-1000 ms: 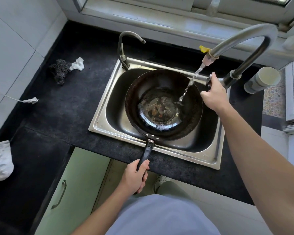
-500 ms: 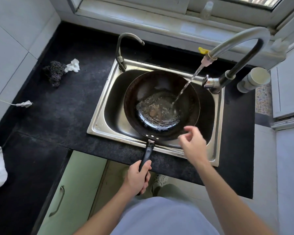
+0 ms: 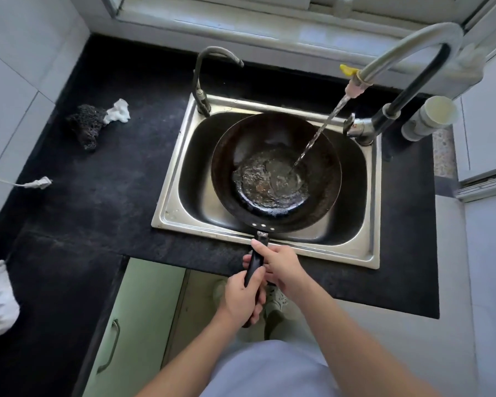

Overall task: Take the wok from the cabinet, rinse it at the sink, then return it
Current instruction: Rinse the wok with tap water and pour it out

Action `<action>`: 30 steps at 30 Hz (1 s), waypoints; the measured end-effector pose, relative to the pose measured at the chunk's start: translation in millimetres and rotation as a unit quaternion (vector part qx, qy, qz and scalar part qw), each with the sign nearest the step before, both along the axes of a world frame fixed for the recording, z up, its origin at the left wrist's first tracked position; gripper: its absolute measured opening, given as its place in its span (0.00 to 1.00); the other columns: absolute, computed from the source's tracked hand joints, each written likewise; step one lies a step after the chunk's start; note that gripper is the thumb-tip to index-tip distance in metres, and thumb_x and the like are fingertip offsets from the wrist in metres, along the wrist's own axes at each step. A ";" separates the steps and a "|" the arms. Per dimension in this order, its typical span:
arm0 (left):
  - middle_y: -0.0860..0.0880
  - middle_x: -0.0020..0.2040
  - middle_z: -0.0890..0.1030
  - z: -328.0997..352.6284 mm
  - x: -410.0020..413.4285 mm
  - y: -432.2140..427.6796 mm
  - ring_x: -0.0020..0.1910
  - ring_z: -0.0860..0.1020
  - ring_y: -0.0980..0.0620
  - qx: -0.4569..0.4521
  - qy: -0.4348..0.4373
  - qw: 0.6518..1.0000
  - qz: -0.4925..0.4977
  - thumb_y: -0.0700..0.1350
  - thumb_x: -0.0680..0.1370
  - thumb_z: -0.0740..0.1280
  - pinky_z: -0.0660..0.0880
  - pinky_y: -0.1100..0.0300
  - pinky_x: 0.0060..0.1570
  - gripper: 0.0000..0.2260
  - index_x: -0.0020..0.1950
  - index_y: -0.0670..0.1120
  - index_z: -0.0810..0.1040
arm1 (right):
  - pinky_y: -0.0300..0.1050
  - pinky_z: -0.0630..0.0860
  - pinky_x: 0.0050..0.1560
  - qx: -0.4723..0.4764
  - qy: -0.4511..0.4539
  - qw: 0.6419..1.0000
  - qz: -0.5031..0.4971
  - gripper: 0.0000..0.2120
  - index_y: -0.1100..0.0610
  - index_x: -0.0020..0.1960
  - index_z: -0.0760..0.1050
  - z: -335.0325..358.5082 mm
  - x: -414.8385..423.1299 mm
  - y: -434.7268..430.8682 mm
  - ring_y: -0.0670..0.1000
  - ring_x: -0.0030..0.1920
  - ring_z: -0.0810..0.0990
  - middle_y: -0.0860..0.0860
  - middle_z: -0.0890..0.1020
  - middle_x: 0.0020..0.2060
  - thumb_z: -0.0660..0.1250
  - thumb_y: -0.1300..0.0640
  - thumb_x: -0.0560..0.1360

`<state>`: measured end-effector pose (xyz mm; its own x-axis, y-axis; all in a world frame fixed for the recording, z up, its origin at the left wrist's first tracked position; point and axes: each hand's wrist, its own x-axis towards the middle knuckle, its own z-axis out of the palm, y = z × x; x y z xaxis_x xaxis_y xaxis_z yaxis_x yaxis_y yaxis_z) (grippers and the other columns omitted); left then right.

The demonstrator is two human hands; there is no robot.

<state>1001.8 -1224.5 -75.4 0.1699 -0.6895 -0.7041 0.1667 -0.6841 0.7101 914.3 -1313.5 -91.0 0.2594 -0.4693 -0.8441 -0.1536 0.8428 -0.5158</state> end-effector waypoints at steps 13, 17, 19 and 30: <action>0.45 0.22 0.74 2.4 1.5 15.3 0.17 0.70 0.47 -0.016 -0.115 0.993 0.000 0.52 0.82 0.61 0.68 0.60 0.19 0.22 0.32 0.40 0.74 | 0.44 0.81 0.34 -0.016 -0.109 0.989 -0.101 0.07 0.60 0.45 0.74 7.8 26.0 19.4 0.51 0.26 0.77 0.52 0.74 0.29 0.72 0.62 0.77; 0.47 0.21 0.74 7.9 4.5 13.9 0.17 0.71 0.48 -0.032 -0.127 0.991 0.011 0.52 0.82 0.61 0.68 0.59 0.19 0.21 0.33 0.41 0.74 | 0.49 0.80 0.41 -0.027 -0.133 0.987 -0.087 0.08 0.59 0.45 0.73 11.2 32.0 16.2 0.49 0.24 0.76 0.51 0.74 0.28 0.72 0.62 0.78; 0.47 0.21 0.74 10.5 6.4 14.4 0.17 0.71 0.48 -0.045 -0.123 0.991 0.018 0.52 0.82 0.61 0.68 0.58 0.20 0.20 0.34 0.41 0.74 | 0.50 0.80 0.42 -0.031 -0.145 0.986 -0.079 0.09 0.59 0.44 0.71 14.3 35.1 13.9 0.49 0.25 0.76 0.51 0.74 0.29 0.71 0.62 0.78; 0.48 0.22 0.74 8.6 14.4 16.3 0.18 0.71 0.47 -0.039 -0.128 0.991 0.013 0.55 0.82 0.60 0.68 0.58 0.22 0.22 0.34 0.42 0.72 | 0.45 0.79 0.32 -0.052 -0.122 0.988 -0.085 0.11 0.59 0.40 0.71 18.2 48.0 13.9 0.47 0.22 0.70 0.51 0.71 0.27 0.70 0.63 0.78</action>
<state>1016.2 -1208.3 -66.8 0.3549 -0.7331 -0.5801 -0.0090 -0.6232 0.7820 962.3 -1299.6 -72.8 0.3581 -0.6040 -0.7120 0.1251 0.7867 -0.6045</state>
